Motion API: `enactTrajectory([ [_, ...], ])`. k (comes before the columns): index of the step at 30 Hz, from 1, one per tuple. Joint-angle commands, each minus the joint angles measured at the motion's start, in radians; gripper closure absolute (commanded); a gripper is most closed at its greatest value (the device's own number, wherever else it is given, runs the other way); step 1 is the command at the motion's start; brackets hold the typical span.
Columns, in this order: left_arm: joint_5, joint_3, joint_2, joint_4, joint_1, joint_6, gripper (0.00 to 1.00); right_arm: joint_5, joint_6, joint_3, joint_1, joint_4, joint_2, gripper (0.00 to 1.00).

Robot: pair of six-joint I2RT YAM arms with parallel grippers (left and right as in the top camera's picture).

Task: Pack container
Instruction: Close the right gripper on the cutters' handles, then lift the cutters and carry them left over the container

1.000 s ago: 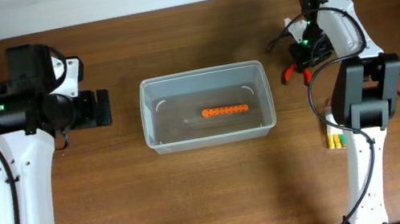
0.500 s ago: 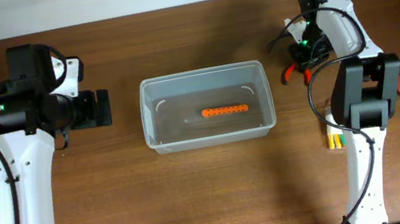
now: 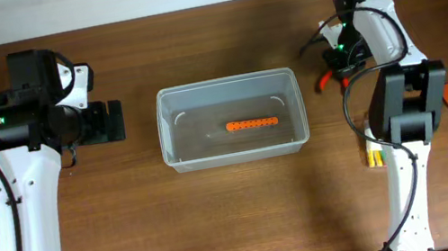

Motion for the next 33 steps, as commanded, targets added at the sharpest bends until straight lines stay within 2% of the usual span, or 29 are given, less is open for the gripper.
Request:
enactTrajectory([
  [1, -0.003, 0.018, 0.002, 0.000, 0.003, 0.002, 0.01, -0.012, 0.018, 0.130, 0.005, -0.035, 0.010, 0.96],
  [8, -0.003, 0.018, 0.002, 0.000, 0.003, 0.002, 0.01, -0.037, 0.064, 0.362, 0.018, -0.135, 0.010, 0.96],
  [12, -0.003, 0.018, 0.002, 0.000, 0.003, 0.002, 0.01, -0.071, 0.100, 0.562, 0.062, -0.219, 0.008, 0.96],
  [16, -0.003, 0.018, 0.002, 0.000, 0.003, 0.002, 0.01, -0.070, 0.195, 0.704, 0.148, -0.264, -0.029, 0.96],
  [27, -0.003, 0.018, 0.002, 0.000, 0.003, 0.002, 0.01, -0.071, 0.427, 0.757, 0.327, -0.311, -0.125, 0.96],
  [30, -0.003, 0.018, 0.002, 0.000, 0.003, 0.002, 0.01, -0.270, 0.544, 0.755, 0.359, -0.311, -0.147, 0.96],
  [33, -0.003, 0.018, 0.002, 0.000, 0.003, 0.002, 0.01, -0.291, 0.568, 0.750, 0.373, -0.311, -0.148, 0.96],
])
